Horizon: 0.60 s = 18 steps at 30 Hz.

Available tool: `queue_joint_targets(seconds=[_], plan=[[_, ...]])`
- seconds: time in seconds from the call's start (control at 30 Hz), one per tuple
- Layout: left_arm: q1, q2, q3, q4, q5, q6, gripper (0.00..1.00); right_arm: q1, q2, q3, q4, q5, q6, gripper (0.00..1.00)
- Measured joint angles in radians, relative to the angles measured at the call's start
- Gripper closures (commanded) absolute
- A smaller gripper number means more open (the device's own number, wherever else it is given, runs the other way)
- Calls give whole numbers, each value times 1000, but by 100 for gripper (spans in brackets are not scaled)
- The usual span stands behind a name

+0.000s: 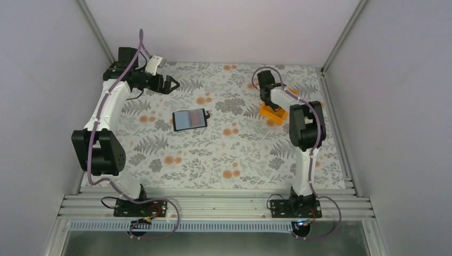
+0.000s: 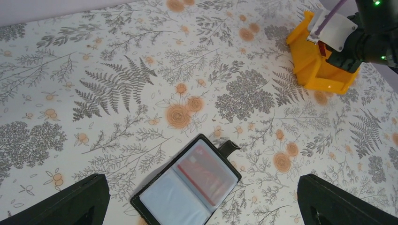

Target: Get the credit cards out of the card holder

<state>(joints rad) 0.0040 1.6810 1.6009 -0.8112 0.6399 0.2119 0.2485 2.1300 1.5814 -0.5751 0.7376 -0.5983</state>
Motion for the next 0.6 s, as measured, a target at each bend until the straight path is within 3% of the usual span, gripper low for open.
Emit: queue_joint_targets(seconds=[0.13,0.37,0.43,0.6], plan=[[0,0,1,0,0,6,0,-5,36,12,24,16,-21,62],[0,0,1,0,7,10,0,-17,53,14,29,19,-25,29],[0,0,1,0,12,10,0,-18,50,14,26,11,-24,4],[0,0,1,-14,32,16,0,-21,26,12,17,-48,-31,1]])
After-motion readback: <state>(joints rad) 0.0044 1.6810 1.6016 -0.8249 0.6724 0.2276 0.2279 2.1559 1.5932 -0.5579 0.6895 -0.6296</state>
